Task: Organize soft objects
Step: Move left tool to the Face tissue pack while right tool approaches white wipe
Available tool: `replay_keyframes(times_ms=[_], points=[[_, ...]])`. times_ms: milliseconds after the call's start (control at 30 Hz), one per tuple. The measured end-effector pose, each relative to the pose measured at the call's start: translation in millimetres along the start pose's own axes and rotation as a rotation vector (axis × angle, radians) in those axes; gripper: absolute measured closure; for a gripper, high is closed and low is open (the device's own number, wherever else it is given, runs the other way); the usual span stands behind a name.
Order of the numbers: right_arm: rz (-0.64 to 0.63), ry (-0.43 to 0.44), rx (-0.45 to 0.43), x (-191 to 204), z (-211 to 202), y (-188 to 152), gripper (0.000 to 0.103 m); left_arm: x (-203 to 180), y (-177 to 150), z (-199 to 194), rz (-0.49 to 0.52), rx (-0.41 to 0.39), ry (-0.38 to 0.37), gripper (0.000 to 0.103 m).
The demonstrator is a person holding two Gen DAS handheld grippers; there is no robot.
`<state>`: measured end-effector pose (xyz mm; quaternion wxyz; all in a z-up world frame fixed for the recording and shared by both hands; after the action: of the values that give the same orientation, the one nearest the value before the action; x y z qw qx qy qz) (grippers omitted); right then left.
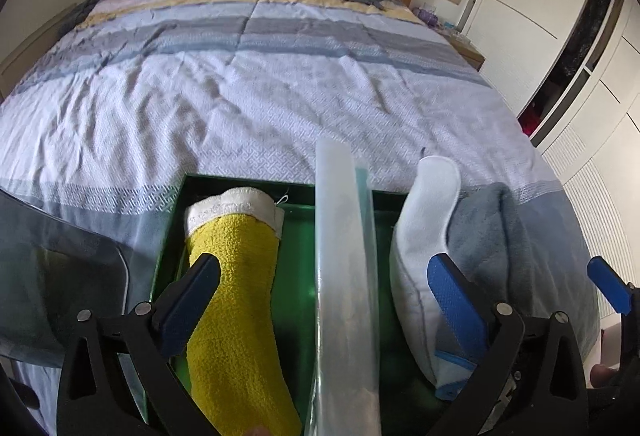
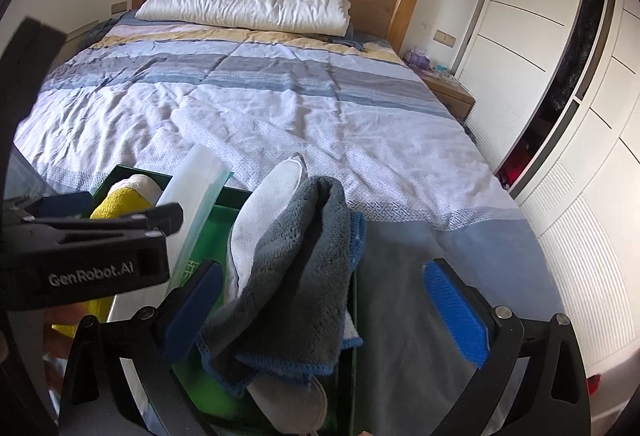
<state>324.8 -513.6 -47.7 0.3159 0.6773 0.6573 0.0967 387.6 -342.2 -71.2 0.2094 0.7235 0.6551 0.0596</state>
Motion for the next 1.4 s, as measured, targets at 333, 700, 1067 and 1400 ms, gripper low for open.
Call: replay_keyframes(times_ms=[333,700,1067,1400], points=[[-0.001,-0.039,-0.01,-6,-54,-43,0.0,-15,-33,-55,0.034,-0.049,-0.057,0.001],[0.061,-0.051,0.022,-10,-161,-142,0.0,-2,-124,-163,0.072,-0.104,-0.113,0.001],[0.032,0.04,-0.053,45,-284,-217,0.0,68,-248,-249,0.181,-0.115,-0.049,0.001],[-0.063,0.259,-0.043,163,-326,-267,0.0,239,-310,-272,0.081,-0.092,0.149,0.001]])
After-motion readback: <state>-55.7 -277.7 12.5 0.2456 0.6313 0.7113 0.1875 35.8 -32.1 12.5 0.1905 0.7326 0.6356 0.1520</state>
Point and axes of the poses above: each gripper's, at about its wrist camera, not at the fingertips, and z roughly the way its jaws point, x to its left, y to its top, the point moved 2 cm from there along z, roughly the way its jaws point, and after that the axes turned 12 degrees about x, right-handed, at the moved point
